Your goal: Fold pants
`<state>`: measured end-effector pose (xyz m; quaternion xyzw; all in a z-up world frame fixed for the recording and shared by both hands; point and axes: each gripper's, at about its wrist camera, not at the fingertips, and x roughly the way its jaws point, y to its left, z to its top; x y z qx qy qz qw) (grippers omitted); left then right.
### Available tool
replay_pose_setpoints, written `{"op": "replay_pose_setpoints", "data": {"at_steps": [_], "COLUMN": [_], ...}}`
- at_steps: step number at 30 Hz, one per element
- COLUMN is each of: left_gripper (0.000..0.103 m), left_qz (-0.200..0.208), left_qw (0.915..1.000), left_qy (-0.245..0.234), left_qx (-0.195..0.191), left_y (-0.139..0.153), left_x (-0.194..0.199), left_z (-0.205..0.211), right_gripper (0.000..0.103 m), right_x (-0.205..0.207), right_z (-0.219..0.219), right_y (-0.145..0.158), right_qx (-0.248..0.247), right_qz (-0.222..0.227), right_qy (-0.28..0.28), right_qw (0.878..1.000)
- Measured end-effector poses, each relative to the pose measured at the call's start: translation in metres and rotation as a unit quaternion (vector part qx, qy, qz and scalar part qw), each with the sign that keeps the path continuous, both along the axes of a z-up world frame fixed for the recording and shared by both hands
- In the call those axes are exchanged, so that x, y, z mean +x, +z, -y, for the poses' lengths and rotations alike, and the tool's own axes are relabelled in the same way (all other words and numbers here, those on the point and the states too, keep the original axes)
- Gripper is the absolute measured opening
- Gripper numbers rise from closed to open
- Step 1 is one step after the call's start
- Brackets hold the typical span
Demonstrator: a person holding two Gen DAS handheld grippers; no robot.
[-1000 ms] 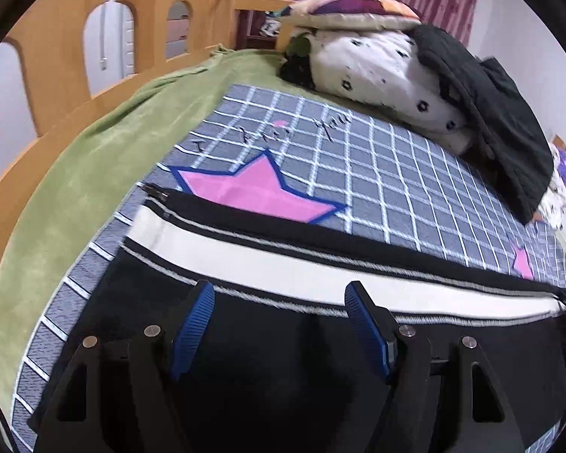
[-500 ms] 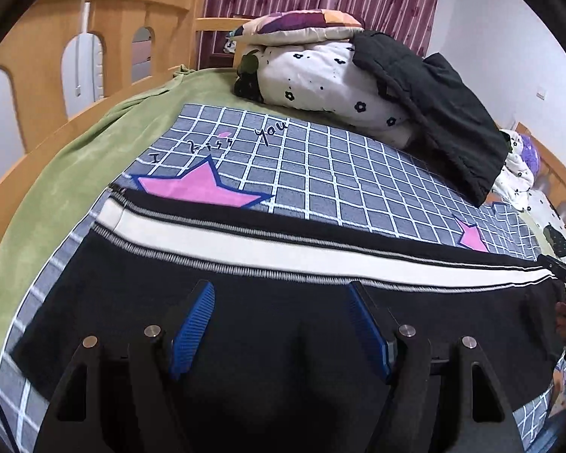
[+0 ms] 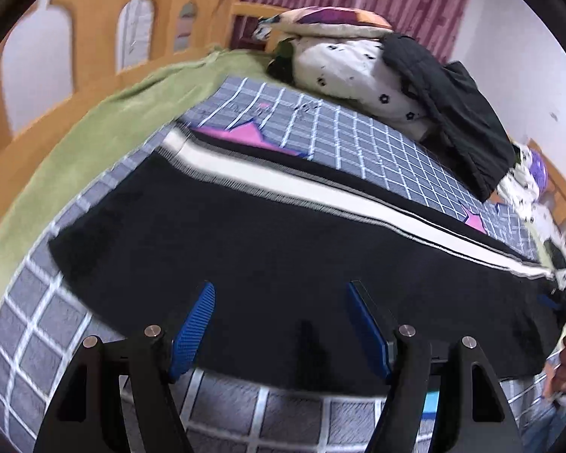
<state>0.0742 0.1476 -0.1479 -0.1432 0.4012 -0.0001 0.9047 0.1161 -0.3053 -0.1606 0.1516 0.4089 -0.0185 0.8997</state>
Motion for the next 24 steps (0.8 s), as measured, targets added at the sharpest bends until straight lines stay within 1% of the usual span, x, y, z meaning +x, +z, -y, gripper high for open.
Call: {"op": "replay_pose_setpoints", "data": {"at_steps": [1, 3, 6, 8, 10, 12, 14, 16, 17, 20, 22, 24], "left_gripper": [0.07, 0.07, 0.07, 0.07, 0.07, 0.07, 0.07, 0.07, 0.068, 0.068, 0.068, 0.068], "left_qz": [-0.003, -0.005, -0.007, -0.004, 0.007, 0.018, 0.018, 0.011, 0.008, 0.014, 0.015, 0.013], "left_qw": [0.9999, 0.9997, 0.9991, 0.9979, 0.997, 0.9955, 0.9929, 0.9904, 0.9887, 0.9834, 0.9808, 0.9783], "left_qy": [0.004, 0.01, 0.025, 0.047, 0.064, 0.078, 0.102, 0.124, 0.133, 0.149, 0.155, 0.162], "left_qx": [-0.012, -0.022, -0.033, -0.045, -0.044, -0.051, -0.059, -0.059, -0.069, -0.102, -0.117, -0.129], "left_y": [-0.002, -0.006, -0.013, -0.018, -0.02, -0.021, -0.026, -0.034, -0.039, -0.043, -0.044, -0.046], "left_x": [-0.003, -0.01, -0.022, -0.033, -0.043, -0.05, -0.053, -0.051, -0.049, -0.045, -0.038, -0.027], "left_z": [-0.006, -0.014, -0.026, -0.037, -0.042, -0.05, -0.061, -0.071, -0.077, -0.091, -0.095, -0.101], "right_gripper": [0.054, 0.054, 0.054, 0.054, 0.054, 0.054, 0.054, 0.054, 0.054, 0.054, 0.054, 0.054], "right_x": [-0.003, -0.007, -0.011, -0.013, -0.014, -0.016, -0.017, -0.019, -0.02, -0.024, -0.028, -0.03], "right_z": [-0.004, -0.009, -0.021, -0.032, -0.043, -0.055, -0.065, -0.078, -0.082, -0.099, -0.109, -0.117], "right_y": [-0.003, -0.006, -0.008, -0.006, -0.002, 0.001, 0.004, 0.006, 0.006, 0.007, 0.007, 0.008], "right_qx": [0.009, 0.021, 0.013, -0.006, -0.03, -0.056, -0.077, -0.099, -0.105, -0.128, -0.147, -0.156], "right_qz": [-0.004, -0.008, -0.007, -0.004, 0.002, 0.006, 0.012, 0.016, 0.017, 0.021, 0.023, 0.026], "right_qy": [-0.001, 0.0, 0.004, 0.013, 0.023, 0.034, 0.046, 0.062, 0.067, 0.091, 0.108, 0.124], "right_qw": [1.0, 1.0, 1.0, 1.0, 0.999, 0.998, 0.996, 0.993, 0.992, 0.987, 0.983, 0.98]}}
